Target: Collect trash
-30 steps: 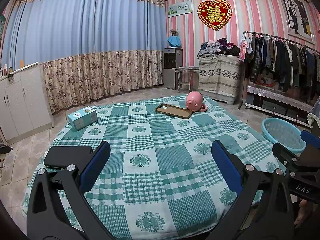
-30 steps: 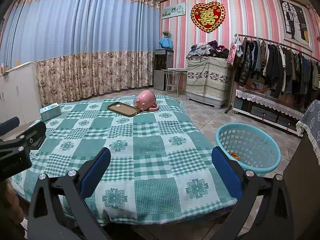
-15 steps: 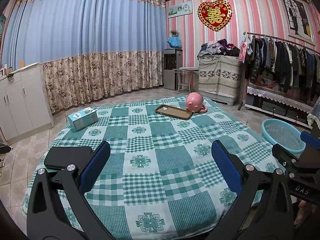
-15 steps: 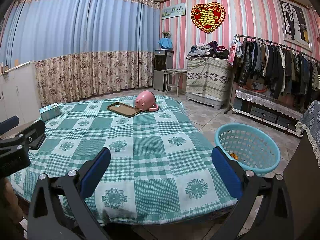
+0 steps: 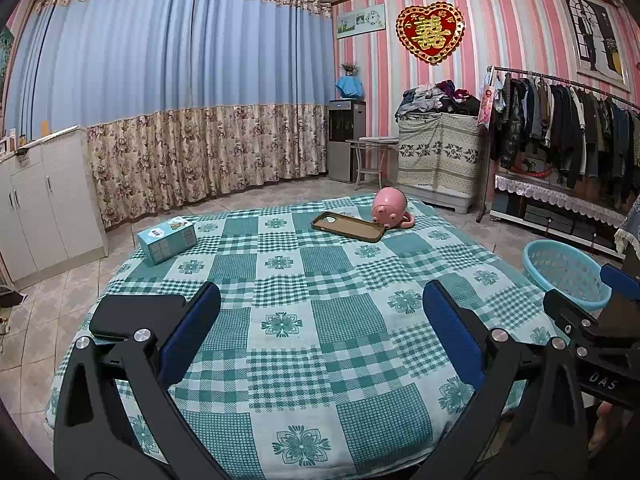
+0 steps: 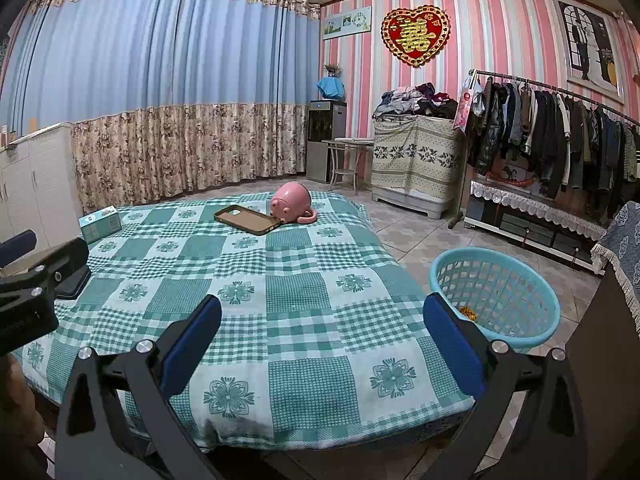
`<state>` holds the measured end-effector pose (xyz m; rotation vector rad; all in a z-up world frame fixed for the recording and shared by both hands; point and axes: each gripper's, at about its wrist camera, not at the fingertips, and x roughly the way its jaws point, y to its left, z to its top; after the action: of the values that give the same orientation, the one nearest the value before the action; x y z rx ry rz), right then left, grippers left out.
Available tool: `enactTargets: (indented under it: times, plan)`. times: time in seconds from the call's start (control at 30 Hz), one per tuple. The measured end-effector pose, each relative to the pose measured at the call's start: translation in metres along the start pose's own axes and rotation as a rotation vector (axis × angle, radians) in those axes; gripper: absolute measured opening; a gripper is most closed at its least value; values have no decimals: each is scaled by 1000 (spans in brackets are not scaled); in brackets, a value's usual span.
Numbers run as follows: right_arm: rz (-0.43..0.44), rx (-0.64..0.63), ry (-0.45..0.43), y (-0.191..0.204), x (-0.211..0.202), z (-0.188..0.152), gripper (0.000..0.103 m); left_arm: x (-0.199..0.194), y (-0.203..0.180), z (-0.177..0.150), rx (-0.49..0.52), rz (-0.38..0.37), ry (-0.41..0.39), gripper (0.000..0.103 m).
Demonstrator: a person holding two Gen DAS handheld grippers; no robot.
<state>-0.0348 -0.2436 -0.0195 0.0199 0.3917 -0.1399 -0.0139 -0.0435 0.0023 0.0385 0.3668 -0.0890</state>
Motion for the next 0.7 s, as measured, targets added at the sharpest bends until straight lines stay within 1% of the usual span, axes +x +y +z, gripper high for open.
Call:
enactTargets:
  times: [0.7]
  plan:
    - [-1, 0, 0, 0, 0, -1, 99, -1, -2, 3, 0, -1, -6, 98]
